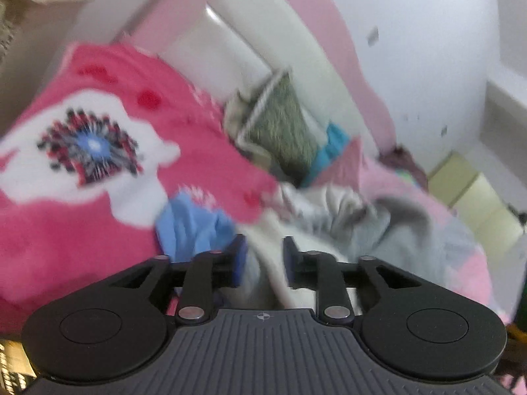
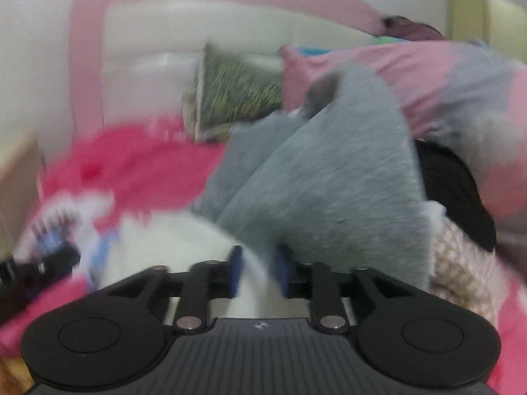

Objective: Fold clothes

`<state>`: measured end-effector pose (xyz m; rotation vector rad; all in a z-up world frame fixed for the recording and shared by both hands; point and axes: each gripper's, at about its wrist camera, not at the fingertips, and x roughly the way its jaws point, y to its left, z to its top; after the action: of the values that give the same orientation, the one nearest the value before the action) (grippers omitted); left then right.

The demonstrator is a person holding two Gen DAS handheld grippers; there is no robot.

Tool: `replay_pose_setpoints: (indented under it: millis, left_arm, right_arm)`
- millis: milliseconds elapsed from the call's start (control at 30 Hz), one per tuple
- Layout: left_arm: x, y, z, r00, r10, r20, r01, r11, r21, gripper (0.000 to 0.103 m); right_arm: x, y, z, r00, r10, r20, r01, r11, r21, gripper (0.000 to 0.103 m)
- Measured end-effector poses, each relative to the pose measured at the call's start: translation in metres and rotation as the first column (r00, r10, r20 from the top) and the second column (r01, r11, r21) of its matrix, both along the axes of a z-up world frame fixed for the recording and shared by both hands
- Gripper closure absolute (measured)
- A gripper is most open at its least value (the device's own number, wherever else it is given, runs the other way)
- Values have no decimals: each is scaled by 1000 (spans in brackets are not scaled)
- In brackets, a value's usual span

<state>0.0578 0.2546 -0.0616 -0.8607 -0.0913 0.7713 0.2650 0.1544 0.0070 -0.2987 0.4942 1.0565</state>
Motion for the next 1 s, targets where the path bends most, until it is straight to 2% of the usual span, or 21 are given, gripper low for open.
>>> replay_pose_setpoints:
  millis: [33,200,267,333,400,467,533,567,633,767,833,933,1000]
  left_arm:
    - [-3,-4,2,1000,14,6,-14,1000,27,75]
    - [-11,-18,11,999,25,42,-31,991,128,74]
    - [-9,-23,15,998,-20,52,10,985,173,74]
    - [0,-30,18,991,-132,34,122,969,217,72]
    - [16,-37,19,962,-270,-34,270,932,242,71]
    - [33,-45,17,911,-397,-115,413,879,239,71]
    - [48,-52,13,861,-471,-194,505,838,208,71]
    - [54,-55,10,847,-482,-226,524,829,194,71]
    - [58,-55,6,847,-466,-255,515,839,179,71]
    - [57,-44,2,869,-435,-236,473,870,141,72]
    - [57,-42,1,877,-420,-235,458,878,141,72]
    - [54,-43,1,884,-407,-230,444,884,146,72]
    - [52,-42,2,890,-398,-224,435,889,145,72]
  right_arm:
    - [5,-9,7,1000,-16,-26,18,999,41,63]
    - [17,-65,49,987,-116,-112,141,960,241,61]
    - [11,-95,61,979,-177,-99,198,938,285,62]
    - [5,-126,70,966,-242,-91,258,916,308,65]
    - [-1,-157,69,953,-283,-109,303,906,294,65]
    - [-7,-181,60,938,-319,-133,343,906,248,65]
    - [-10,-198,39,921,-351,-169,378,911,168,66]
    - [-10,-202,25,913,-355,-203,383,915,123,68]
    - [-13,-205,-6,895,-371,-249,387,922,18,72]
    - [-31,-181,-57,907,-381,-181,358,922,-145,77]
    - [-41,-158,-77,931,-335,-149,307,934,-182,82]
    - [-61,-129,-83,962,-270,-37,261,950,-170,84]
    - [-74,-119,-78,977,-215,-3,213,969,-127,84]
